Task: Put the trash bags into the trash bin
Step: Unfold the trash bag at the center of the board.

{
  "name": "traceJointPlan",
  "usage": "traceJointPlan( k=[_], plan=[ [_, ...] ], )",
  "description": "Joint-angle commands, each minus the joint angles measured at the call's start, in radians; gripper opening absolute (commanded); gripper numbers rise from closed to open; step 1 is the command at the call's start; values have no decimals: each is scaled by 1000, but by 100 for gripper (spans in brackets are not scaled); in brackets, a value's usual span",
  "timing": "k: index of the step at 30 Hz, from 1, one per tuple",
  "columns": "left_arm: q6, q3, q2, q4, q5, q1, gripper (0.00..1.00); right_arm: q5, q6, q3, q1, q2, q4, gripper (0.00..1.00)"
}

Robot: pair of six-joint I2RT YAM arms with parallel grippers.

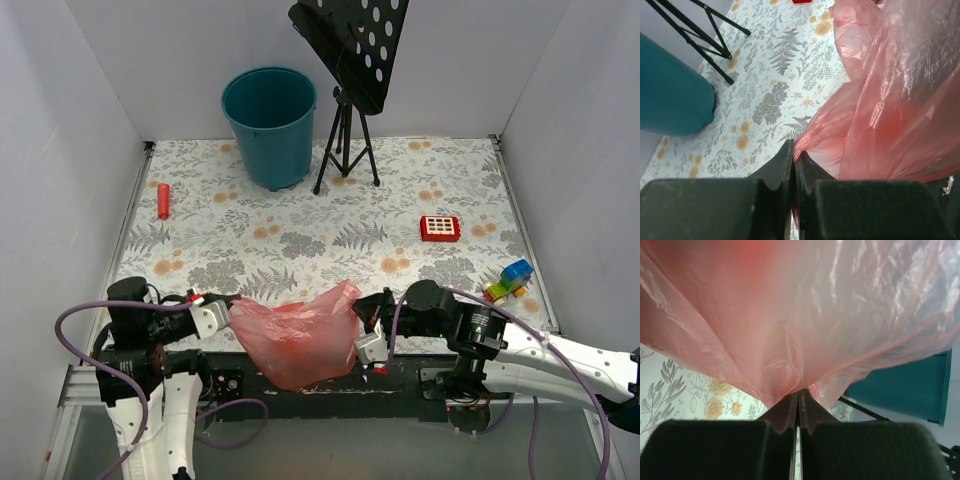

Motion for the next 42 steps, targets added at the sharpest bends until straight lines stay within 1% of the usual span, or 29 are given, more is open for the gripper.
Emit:
traceJointPlan(
  k=[1,2,3,4,5,6,8,10,12,14,16,18,20,21,22,23,26,28,30,31,33,38,39,42],
  plan=[
    [-245,86,26,88,-72,7,0,57,124,81,2,-48,-112,19],
    [-323,103,24,145,-102,5,0,77,151,87,2,-66,-117,34],
    [-385,120,29,195,-129,4,0,101,190,103,2,-80,-122,45],
    [-452,139,33,251,-158,5,0,126,237,133,2,-88,-129,53],
    [-515,162,41,318,-178,4,0,162,282,173,4,-89,-137,58],
    [-563,186,50,343,-192,5,0,172,319,217,1,-83,-154,60],
    [-675,228,75,491,-215,4,0,166,353,317,-1,-54,-166,61],
    [-729,277,118,567,-210,7,0,183,371,394,-1,-5,-94,61],
    [-752,338,176,596,-184,8,0,194,385,444,-4,64,36,61],
    [-780,399,243,598,-170,10,0,177,434,519,-10,153,152,61],
    [-806,459,297,599,-169,11,0,140,490,607,-22,246,173,62],
    [-858,514,346,610,-173,10,0,22,561,696,-45,344,167,63],
    [-901,554,382,630,-181,11,0,-100,607,759,-57,427,115,66],
    [-919,573,395,642,-184,10,0,-159,623,774,-58,456,104,69],
    [-931,583,406,651,-190,11,0,-215,635,781,-58,493,101,75],
    [-932,594,409,655,-192,11,0,-236,655,785,-58,512,105,77],
    [-919,614,415,661,-195,11,0,-221,710,779,-59,514,159,77],
    [-906,611,409,659,-196,11,0,-164,713,764,-62,478,209,77],
    [-895,605,406,661,-196,11,0,-144,712,773,-80,440,204,77],
    [-895,604,406,661,-196,11,0,-165,710,787,-93,422,185,77],
    [-899,608,411,659,-199,11,0,-216,698,804,-104,383,83,77],
    [-925,630,426,665,-215,11,0,-398,582,733,-104,325,-92,77],
    [-933,637,432,667,-218,11,0,-420,557,713,-105,329,-103,77],
    [-947,651,439,670,-229,11,0,-412,520,650,-102,340,-65,77]
  ],
)
